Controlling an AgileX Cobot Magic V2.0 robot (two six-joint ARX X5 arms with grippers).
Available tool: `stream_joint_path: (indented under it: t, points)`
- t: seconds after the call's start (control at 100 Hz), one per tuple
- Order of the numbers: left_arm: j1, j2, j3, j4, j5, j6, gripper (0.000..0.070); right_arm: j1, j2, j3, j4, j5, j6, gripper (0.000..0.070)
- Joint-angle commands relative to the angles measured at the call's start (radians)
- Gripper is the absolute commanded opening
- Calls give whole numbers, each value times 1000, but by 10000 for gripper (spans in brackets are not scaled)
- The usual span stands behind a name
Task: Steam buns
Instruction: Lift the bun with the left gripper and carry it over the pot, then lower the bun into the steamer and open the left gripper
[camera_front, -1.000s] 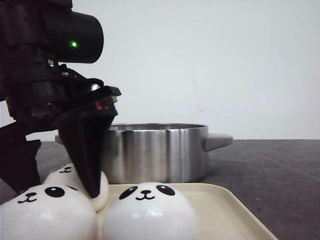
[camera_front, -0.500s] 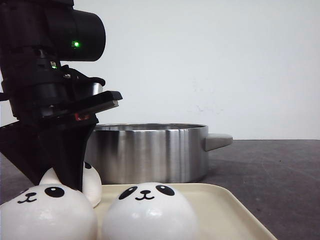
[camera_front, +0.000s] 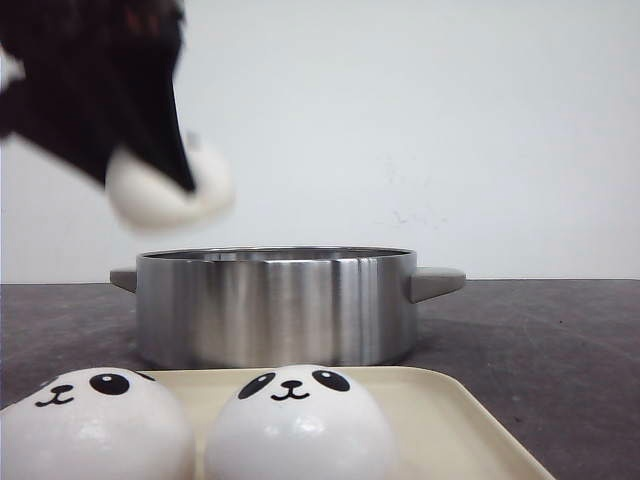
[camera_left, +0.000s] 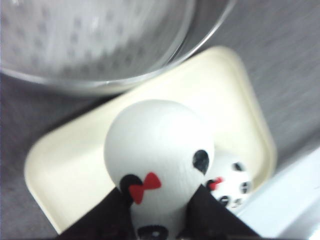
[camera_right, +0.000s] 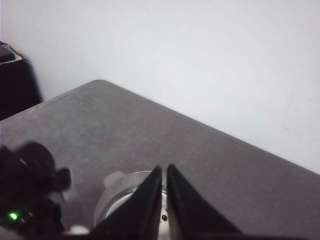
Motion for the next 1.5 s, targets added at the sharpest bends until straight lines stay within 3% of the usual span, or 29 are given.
stream_joint_path:
  t: [0.0, 0.16, 0.46, 0.71, 1.11, 1.19, 1.33, 1.38, 1.49]
  points:
    - [-8, -11, 52, 9, -20, -14, 10, 13, 9, 21, 10, 3, 11, 10]
    - [25, 19, 184, 9, -105, 44, 10, 13, 16, 21, 16, 3, 3, 10]
    - [128, 329, 430, 1, -108, 125, 10, 13, 47, 21, 16, -1, -26, 10]
    - [182, 575, 536, 7, -167, 132, 10, 13, 50, 21, 0, -4, -22, 10]
    - [208, 750, 544, 61, -168, 131, 43, 13, 50, 21, -52, -4, 16, 10]
    - [208, 754, 544, 63, -168, 131, 143, 13, 50, 21, -58, -3, 32, 10]
    - [208, 754, 544, 65, -168, 131, 438, 13, 50, 21, -58, -4, 44, 10]
    - [208, 754, 544, 59, -168, 131, 487, 13, 50, 21, -58, -4, 46, 10]
    - [208, 754, 545, 46, -168, 131, 519, 13, 50, 21, -58, -4, 51, 10]
